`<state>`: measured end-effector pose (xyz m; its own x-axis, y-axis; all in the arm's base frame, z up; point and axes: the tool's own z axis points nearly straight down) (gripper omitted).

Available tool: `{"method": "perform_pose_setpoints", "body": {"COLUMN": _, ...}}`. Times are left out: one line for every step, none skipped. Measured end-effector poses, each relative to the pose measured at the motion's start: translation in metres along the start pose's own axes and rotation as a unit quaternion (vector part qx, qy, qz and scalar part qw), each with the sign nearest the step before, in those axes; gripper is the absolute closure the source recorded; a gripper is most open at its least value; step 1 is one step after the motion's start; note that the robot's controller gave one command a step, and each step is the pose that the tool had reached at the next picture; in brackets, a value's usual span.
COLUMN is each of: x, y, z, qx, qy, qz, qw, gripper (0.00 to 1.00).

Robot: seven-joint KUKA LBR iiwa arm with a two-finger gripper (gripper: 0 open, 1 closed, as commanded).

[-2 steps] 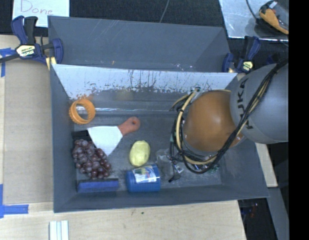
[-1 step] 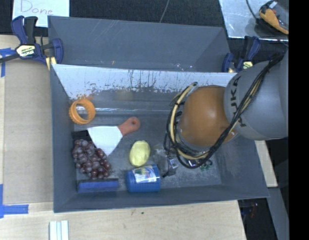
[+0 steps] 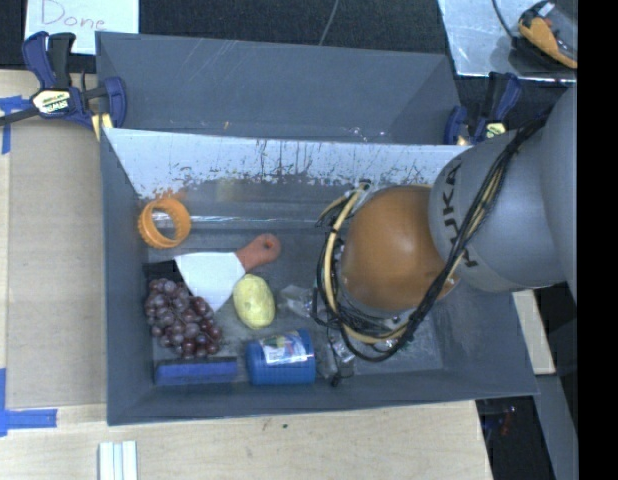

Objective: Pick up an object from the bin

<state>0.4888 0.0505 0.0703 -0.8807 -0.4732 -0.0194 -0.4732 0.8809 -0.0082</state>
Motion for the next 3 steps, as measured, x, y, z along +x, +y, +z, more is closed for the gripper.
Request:
{"method": "perform_pose_setpoints", "body": {"x": 0.0, "y": 0.0, "z": 0.0, "qx": 0.0, "qy": -0.0001, "qz": 0.0, "qw": 1.0, "gripper": 0.0}}
{"method": "perform_pose_setpoints", "body": {"x": -0.021, "y": -0.006, "z": -0.066, "qx": 0.002, "qy": -0.0047, "qz": 0.007, "qw": 1.0, "gripper": 0.0}}
{"method": "perform_pose_setpoints", "body": {"x": -0.005, "y": 0.022, "z": -0.007, "qx": -0.001, "qy": 0.002, "qz": 0.002, "qw": 1.0, "gripper": 1.0}}
